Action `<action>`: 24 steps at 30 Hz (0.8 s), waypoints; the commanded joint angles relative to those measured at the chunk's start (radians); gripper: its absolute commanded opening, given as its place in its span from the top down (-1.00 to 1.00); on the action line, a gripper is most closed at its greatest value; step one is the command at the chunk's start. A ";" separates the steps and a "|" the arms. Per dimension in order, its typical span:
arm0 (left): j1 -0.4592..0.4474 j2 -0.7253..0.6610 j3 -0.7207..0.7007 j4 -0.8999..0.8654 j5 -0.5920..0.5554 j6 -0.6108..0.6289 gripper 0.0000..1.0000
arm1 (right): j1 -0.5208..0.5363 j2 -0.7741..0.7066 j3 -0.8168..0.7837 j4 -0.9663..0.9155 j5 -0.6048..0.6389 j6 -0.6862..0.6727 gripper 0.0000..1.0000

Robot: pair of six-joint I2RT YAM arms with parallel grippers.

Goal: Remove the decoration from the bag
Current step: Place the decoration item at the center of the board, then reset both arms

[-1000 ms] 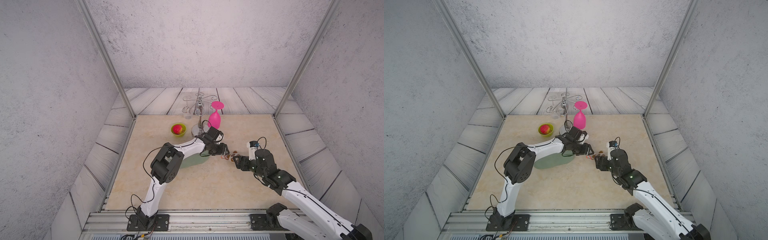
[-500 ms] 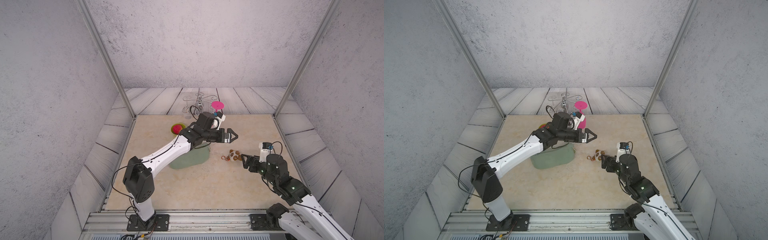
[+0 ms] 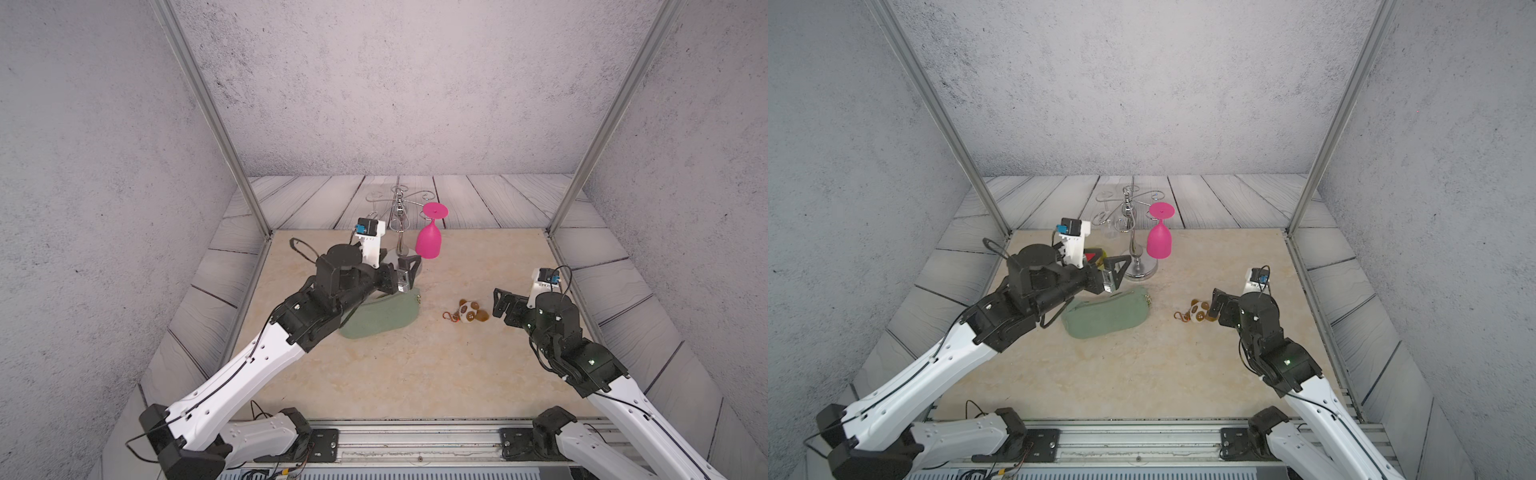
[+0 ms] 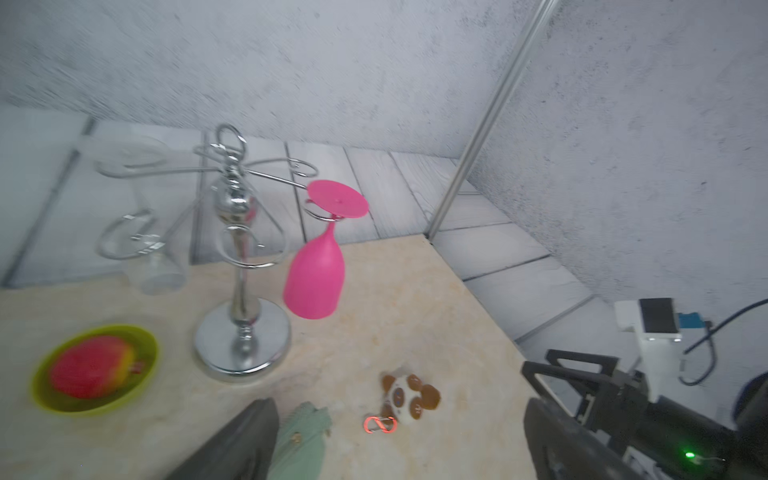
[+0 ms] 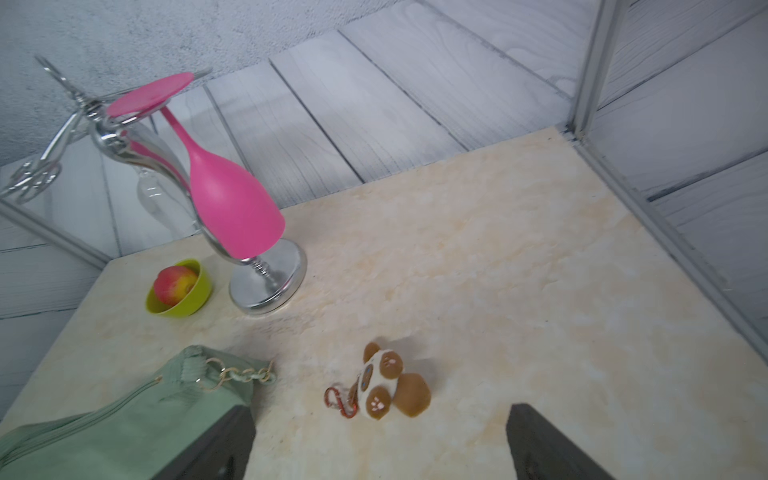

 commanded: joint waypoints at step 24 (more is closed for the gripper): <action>0.572 -0.150 -0.764 0.423 -0.453 0.299 -0.97 | -0.248 0.396 -0.350 0.726 0.413 -0.252 -0.99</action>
